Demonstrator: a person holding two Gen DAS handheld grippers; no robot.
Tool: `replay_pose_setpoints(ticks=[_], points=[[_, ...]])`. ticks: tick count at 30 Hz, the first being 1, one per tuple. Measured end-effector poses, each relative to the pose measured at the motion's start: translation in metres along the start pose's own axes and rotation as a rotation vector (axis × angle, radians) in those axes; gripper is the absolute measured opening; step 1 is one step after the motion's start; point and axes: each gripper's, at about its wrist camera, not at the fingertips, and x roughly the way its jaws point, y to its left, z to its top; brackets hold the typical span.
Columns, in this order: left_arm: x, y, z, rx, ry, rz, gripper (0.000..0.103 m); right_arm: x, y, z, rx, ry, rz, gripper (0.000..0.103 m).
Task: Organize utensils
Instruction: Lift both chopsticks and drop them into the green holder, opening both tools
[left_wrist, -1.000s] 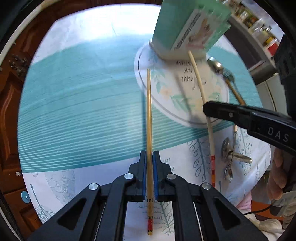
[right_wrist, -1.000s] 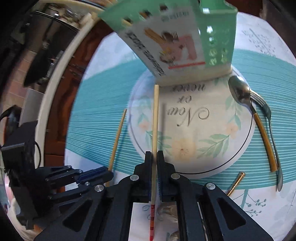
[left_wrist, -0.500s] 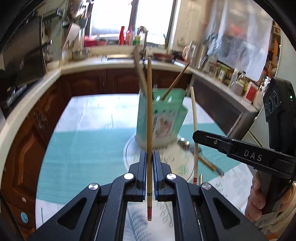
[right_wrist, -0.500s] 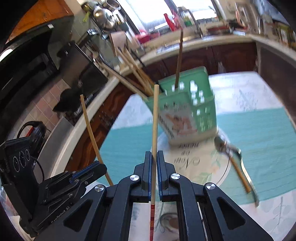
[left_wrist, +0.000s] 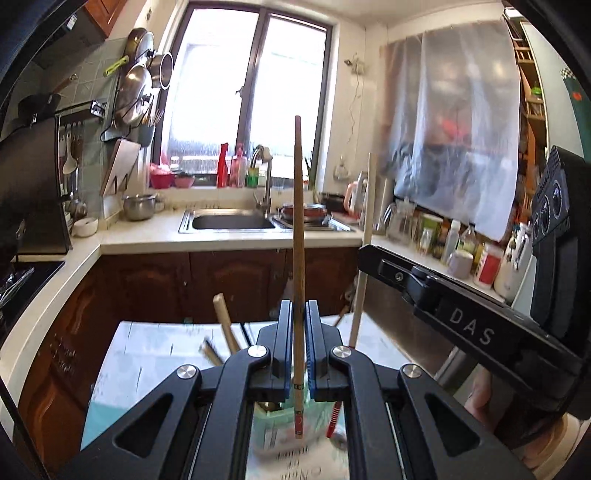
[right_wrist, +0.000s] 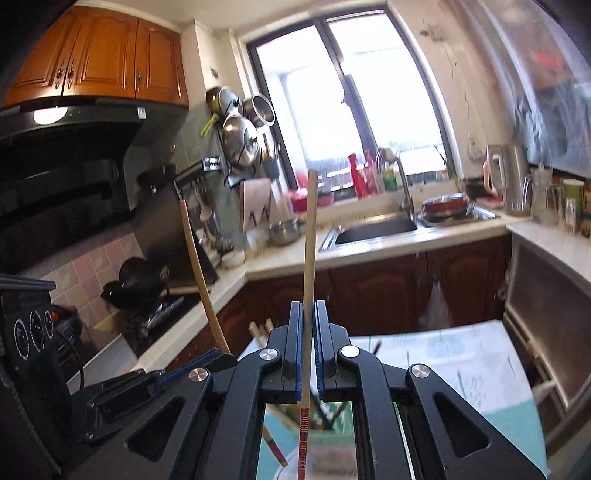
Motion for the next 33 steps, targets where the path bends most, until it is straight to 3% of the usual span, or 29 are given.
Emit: replay_pose_setpoints(ticks=[6, 13, 23, 28, 33], points=[[0.042, 0.003, 0.002, 0.020, -0.049, 0.036, 0.004, 0.028, -0.011, 0.027, -0.050, -0.083, -0.027, 0.005], [0.076, 0.017, -0.025, 0.036, -0.024, 0.082, 0.004, 0.101, -0.039, -0.009, -0.043, -0.070, 0.008, 0.005], [0.086, 0.032, -0.049, 0.013, 0.027, 0.083, 0.005, 0.155, -0.063, -0.081, -0.011, 0.071, 0.123, 0.005], [0.078, 0.032, -0.053, 0.011, 0.041, 0.070, 0.018, 0.157, -0.057, -0.103, -0.061, 0.160, 0.160, 0.007], [0.069, 0.034, -0.050, -0.008, 0.071, 0.047, 0.025, 0.144, -0.063, -0.118, -0.040, 0.203, 0.164, 0.019]])
